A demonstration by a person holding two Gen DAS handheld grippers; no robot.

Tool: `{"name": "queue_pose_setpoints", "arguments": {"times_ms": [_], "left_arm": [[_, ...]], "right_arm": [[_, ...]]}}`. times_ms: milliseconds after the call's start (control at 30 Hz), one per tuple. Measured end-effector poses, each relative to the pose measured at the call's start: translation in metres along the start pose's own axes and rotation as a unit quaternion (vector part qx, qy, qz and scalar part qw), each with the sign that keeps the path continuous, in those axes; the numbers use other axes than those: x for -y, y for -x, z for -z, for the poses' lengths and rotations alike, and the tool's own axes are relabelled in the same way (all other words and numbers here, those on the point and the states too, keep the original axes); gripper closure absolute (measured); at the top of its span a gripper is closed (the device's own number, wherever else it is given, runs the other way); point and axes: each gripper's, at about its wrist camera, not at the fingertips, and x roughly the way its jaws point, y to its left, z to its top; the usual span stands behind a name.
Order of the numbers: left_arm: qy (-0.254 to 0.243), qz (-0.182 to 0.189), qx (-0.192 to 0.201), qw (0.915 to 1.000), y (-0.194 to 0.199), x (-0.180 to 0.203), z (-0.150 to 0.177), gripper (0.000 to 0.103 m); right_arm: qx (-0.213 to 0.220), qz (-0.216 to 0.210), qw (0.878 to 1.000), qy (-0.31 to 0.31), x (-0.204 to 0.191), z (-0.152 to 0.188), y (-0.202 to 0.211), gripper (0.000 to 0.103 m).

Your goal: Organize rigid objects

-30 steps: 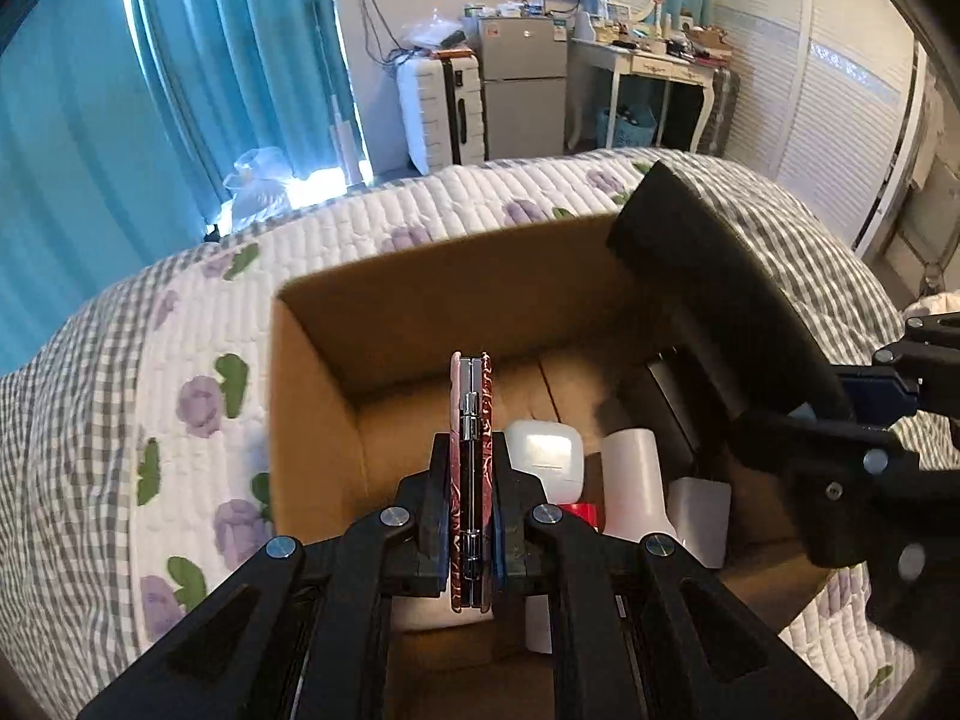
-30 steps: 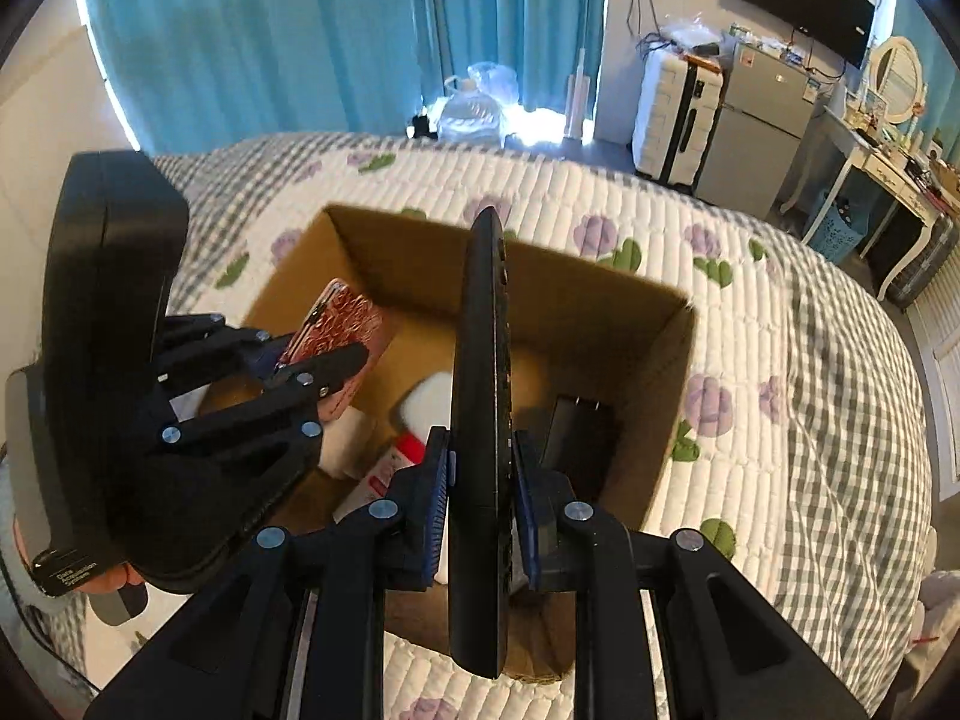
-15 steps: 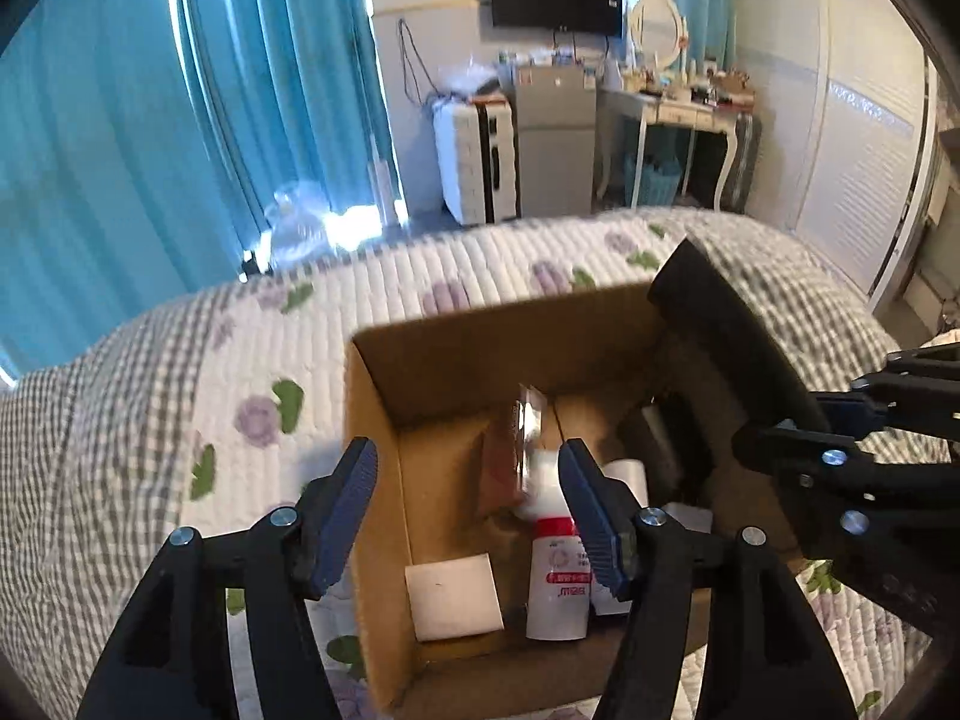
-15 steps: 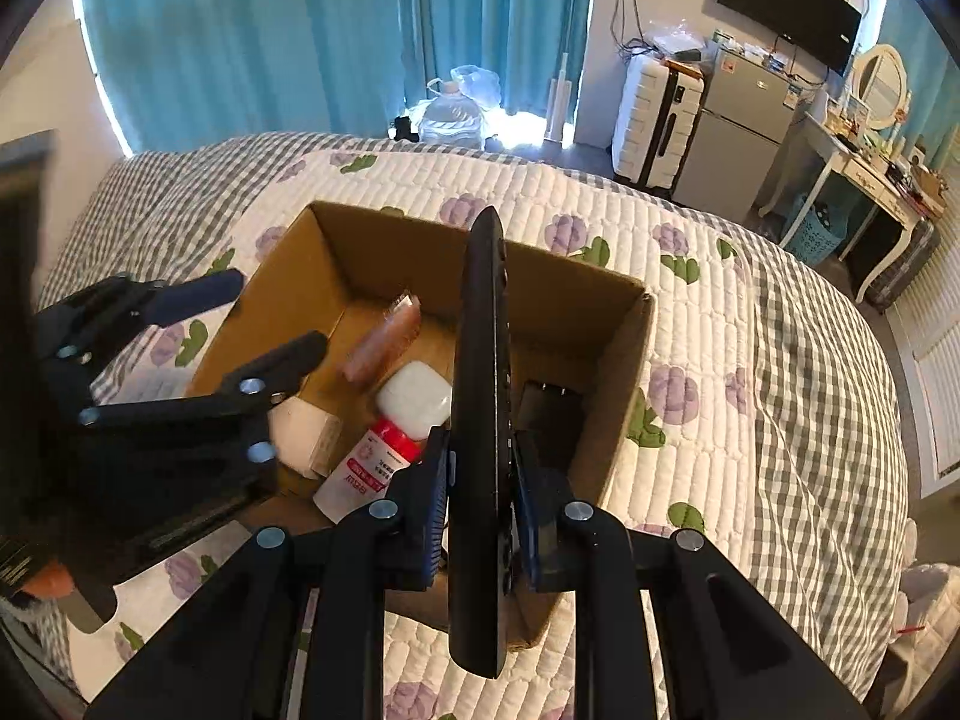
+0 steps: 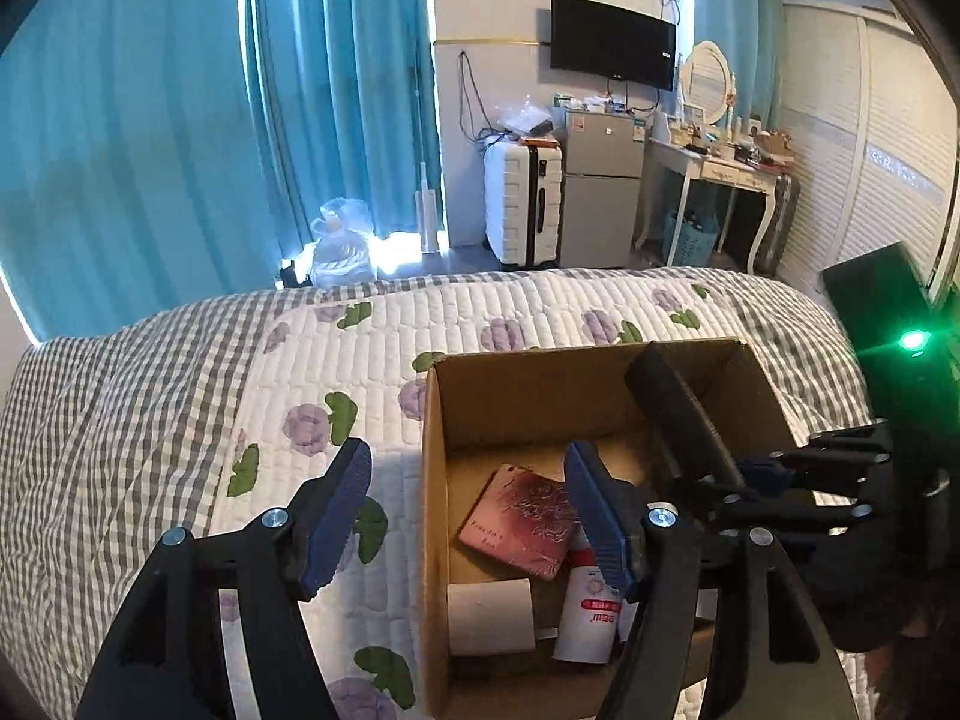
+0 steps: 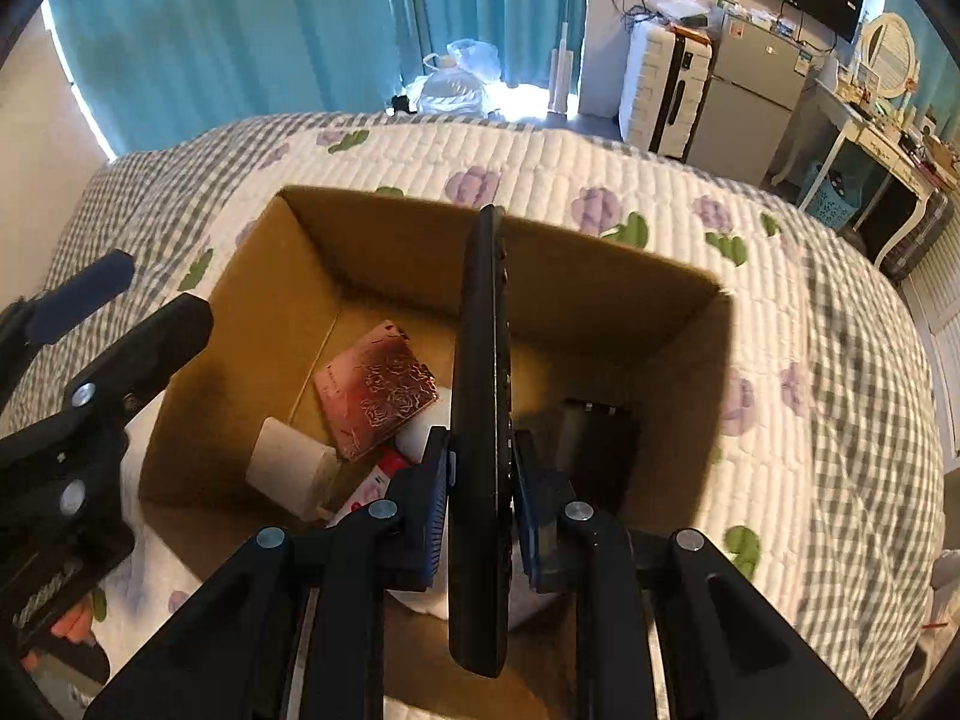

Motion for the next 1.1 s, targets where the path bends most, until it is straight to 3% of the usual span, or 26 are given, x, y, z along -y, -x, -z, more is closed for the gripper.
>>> {"name": "queue_pose_setpoints", "arguments": {"times_ms": [100,167,333,500,633,800,933,1100], "left_arm": [[-0.007,-0.006,0.006,0.9999,0.001,0.000,0.003,0.033],[-0.010,-0.007,0.010,0.9999,0.005,0.000,0.004,0.033],[-0.001,-0.004,0.033,0.9995,0.029,-0.004,0.000,0.032],[0.002,-0.017,0.100,0.9948,0.083,-0.006,-0.010,0.030],[0.007,-0.004,0.182,0.9833,0.140,-0.011,-0.013,0.024],[0.004,-0.024,0.256,0.9664,0.201,-0.011,-0.005,0.022],[-0.006,-0.020,0.257,0.9662,0.216,-0.010,0.013,0.022],[0.019,0.024,0.192,0.9808,0.195,-0.015,0.047,0.022]], "right_arm": [[0.002,0.005,1.000,-0.004,-0.001,0.000,-0.004,0.076],[0.021,0.013,1.000,-0.009,-0.001,0.001,0.002,0.029],[0.073,0.039,0.997,-0.011,0.004,0.004,0.035,0.027],[0.122,0.069,0.990,-0.014,0.004,0.019,0.083,0.021],[0.182,0.073,0.981,-0.005,-0.004,0.037,0.134,0.010],[0.251,0.067,0.966,0.011,-0.024,0.063,0.198,0.000],[0.300,0.043,0.952,-0.031,-0.032,0.098,0.237,0.000],[0.346,0.070,0.935,-0.014,-0.041,0.130,0.241,0.000]]}}
